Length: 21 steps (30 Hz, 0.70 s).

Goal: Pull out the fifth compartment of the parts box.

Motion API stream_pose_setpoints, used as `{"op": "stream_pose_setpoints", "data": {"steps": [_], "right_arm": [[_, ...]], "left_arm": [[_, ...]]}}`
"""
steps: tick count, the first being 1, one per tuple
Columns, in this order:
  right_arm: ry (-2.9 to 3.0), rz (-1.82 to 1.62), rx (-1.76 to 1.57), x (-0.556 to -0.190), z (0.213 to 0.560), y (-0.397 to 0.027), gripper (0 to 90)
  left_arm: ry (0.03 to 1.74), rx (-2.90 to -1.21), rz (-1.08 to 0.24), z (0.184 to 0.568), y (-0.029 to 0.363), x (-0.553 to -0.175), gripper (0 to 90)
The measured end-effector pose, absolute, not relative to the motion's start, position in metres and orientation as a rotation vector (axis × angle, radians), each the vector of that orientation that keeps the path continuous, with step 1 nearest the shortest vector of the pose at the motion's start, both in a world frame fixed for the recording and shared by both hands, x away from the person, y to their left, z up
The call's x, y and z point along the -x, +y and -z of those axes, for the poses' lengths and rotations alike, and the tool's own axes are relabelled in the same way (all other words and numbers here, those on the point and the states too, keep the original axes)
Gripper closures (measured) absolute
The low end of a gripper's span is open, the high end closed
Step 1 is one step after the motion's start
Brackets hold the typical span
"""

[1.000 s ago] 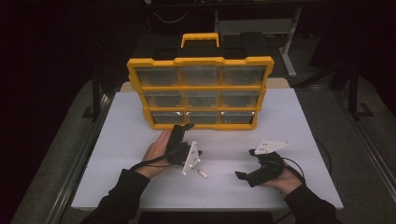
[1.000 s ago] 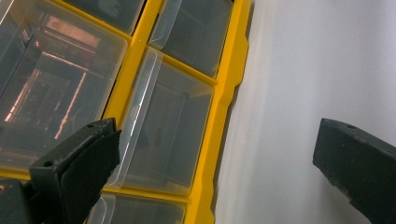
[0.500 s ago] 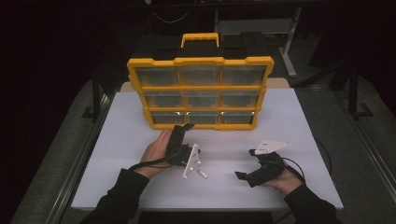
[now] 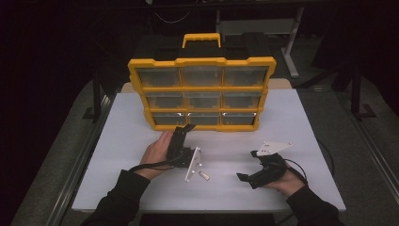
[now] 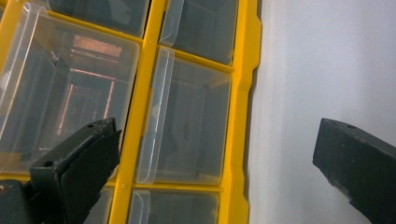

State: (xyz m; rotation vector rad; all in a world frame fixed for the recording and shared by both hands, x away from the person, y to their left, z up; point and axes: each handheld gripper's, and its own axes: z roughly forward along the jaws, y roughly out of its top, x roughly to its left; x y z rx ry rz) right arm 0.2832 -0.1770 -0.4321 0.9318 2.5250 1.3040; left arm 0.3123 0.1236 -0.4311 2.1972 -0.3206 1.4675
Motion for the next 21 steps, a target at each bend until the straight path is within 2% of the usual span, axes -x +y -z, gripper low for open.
{"op": "stream_pose_setpoints", "data": {"steps": [21], "right_arm": [[2.526, -1.304, -0.930, -0.2832, 0.4320, -0.1769, 0.0]], "left_arm": [[-0.420, -2.191, -1.601, 0.4374, 0.1230, -0.3109, 0.5]]}}
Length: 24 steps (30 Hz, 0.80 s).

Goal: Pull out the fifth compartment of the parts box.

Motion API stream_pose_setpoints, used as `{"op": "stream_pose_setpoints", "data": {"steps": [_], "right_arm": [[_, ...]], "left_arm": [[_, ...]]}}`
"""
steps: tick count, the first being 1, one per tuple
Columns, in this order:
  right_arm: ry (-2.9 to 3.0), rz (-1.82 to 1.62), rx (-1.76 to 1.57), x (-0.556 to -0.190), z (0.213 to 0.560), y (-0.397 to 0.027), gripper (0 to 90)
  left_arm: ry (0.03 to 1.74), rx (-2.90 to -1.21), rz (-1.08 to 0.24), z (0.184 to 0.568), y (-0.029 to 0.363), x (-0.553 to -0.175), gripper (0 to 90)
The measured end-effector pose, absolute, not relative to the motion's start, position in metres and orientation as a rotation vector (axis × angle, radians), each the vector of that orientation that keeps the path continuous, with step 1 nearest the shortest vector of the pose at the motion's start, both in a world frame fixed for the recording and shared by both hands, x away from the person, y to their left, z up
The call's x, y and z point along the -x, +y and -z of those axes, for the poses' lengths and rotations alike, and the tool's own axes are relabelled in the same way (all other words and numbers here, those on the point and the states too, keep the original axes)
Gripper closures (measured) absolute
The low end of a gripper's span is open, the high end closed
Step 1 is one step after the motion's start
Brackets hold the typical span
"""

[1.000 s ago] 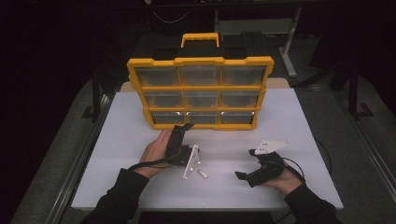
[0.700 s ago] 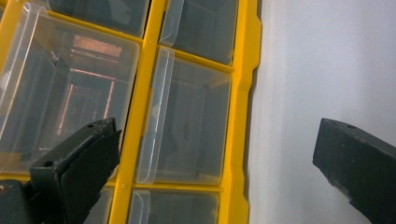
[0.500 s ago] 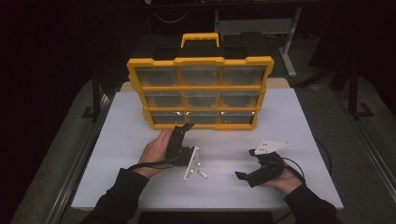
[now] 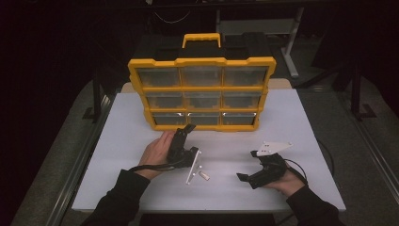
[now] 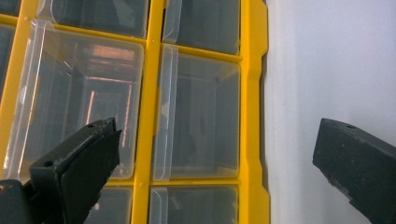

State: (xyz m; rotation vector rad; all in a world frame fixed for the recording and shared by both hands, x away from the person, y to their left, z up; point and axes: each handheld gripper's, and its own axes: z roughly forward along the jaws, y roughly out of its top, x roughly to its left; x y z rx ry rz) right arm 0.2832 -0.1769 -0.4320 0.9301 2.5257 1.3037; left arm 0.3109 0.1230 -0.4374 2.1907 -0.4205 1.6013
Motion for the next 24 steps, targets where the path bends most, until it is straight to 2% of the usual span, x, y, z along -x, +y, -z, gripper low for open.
{"op": "stream_pose_setpoints", "data": {"steps": [10, 24], "right_arm": [[2.526, -1.303, -0.929, -0.2832, 0.4321, -0.1768, 0.0], [2.527, -1.301, -0.928, -0.2832, 0.4322, -0.1767, 0.0]], "left_arm": [[-0.480, -2.187, -1.673, 0.4402, 0.1222, -0.3101, 0.5], [-0.480, -2.165, -1.705, 0.4377, 0.1210, -0.3102, 0.5]]}}
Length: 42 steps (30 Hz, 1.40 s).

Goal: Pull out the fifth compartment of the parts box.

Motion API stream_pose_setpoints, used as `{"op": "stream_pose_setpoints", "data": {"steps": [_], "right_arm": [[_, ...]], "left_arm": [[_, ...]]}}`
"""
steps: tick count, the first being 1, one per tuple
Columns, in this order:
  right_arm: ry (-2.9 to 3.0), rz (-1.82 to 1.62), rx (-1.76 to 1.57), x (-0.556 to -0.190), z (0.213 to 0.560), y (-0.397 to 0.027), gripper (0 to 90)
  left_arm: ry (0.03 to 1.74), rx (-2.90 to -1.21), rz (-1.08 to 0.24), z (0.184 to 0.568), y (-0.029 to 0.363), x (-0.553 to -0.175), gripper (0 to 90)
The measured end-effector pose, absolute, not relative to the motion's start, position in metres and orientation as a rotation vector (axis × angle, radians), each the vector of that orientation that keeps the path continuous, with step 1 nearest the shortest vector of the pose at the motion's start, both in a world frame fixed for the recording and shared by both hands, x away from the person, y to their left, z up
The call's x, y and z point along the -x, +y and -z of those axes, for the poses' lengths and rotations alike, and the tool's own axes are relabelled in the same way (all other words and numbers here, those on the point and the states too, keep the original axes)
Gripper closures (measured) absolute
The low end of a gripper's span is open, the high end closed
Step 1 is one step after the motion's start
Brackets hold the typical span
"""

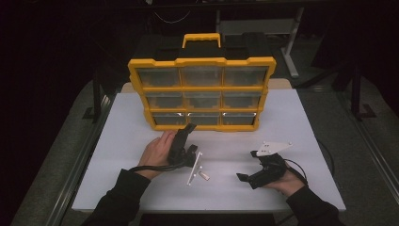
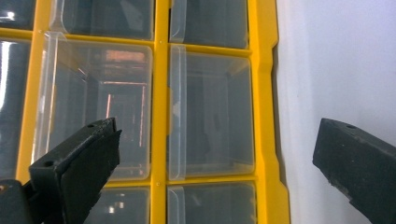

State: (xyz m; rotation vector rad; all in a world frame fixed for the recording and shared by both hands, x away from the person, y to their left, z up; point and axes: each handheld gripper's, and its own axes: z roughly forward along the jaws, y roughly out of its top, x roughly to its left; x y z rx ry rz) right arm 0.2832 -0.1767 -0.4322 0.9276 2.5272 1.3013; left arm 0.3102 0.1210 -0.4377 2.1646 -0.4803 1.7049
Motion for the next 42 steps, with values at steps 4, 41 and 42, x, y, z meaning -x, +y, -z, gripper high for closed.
{"op": "stream_pose_setpoints", "data": {"steps": [4, 41, 42], "right_arm": [[2.527, -1.301, -0.931, -0.283, 0.432, -0.177, 0.0], [2.523, -1.306, -0.929, -0.283, 0.432, -0.177, 0.0], [2.523, -1.307, -0.929, -0.283, 0.432, -0.177, 0.0]], "left_arm": [[-0.483, -2.163, -1.718, 0.435, 0.120, -0.310, 0.5], [-0.502, -2.107, -1.807, 0.416, 0.106, -0.318, 6.7], [-0.504, -2.105, -1.812, 0.416, 0.106, -0.319, 6.7]]}}
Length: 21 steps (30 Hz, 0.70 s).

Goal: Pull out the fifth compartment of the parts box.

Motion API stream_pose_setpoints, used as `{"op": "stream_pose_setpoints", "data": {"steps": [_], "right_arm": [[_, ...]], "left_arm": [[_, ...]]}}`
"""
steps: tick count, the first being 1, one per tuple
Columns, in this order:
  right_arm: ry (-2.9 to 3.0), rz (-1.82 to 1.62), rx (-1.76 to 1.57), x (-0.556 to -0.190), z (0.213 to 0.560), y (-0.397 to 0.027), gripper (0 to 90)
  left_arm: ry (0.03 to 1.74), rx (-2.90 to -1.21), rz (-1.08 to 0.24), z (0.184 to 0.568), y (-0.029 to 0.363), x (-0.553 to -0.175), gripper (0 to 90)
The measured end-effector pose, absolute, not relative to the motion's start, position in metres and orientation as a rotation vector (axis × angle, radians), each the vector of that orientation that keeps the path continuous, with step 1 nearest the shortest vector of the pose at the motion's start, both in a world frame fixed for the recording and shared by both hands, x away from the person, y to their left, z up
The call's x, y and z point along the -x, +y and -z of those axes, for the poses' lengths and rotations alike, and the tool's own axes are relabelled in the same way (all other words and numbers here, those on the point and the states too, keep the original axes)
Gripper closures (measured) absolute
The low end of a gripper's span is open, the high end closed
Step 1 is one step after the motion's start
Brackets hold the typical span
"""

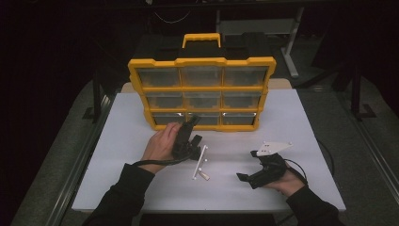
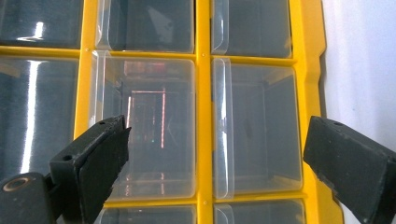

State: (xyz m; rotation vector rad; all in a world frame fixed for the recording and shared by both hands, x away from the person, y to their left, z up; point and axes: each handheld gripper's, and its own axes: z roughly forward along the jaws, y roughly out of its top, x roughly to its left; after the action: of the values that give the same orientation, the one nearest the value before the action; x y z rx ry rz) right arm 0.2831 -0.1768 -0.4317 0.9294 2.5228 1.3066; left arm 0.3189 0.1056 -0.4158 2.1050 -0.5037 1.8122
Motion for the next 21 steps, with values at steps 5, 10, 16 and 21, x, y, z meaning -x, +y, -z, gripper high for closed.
{"op": "stream_pose_setpoints", "data": {"steps": [5, 10, 16, 21], "right_arm": [[2.522, -1.308, -0.931, -0.283, 0.432, -0.177, 0.0], [2.522, -1.308, -0.931, -0.283, 0.432, -0.177, 0.0], [2.522, -1.310, -0.934, -0.283, 0.432, -0.177, 0.0], [2.520, -1.312, -0.934, -0.283, 0.432, -0.177, 0.0]], "left_arm": [[-0.501, -2.102, -1.828, 0.413, 0.104, -0.321, 6.6], [-0.493, -2.093, -1.844, 0.409, 0.102, -0.324, 6.7], [-0.491, -2.081, -1.859, 0.405, 0.100, -0.328, 6.7], [-0.497, -2.074, -1.869, 0.401, 0.099, -0.330, 6.7]]}}
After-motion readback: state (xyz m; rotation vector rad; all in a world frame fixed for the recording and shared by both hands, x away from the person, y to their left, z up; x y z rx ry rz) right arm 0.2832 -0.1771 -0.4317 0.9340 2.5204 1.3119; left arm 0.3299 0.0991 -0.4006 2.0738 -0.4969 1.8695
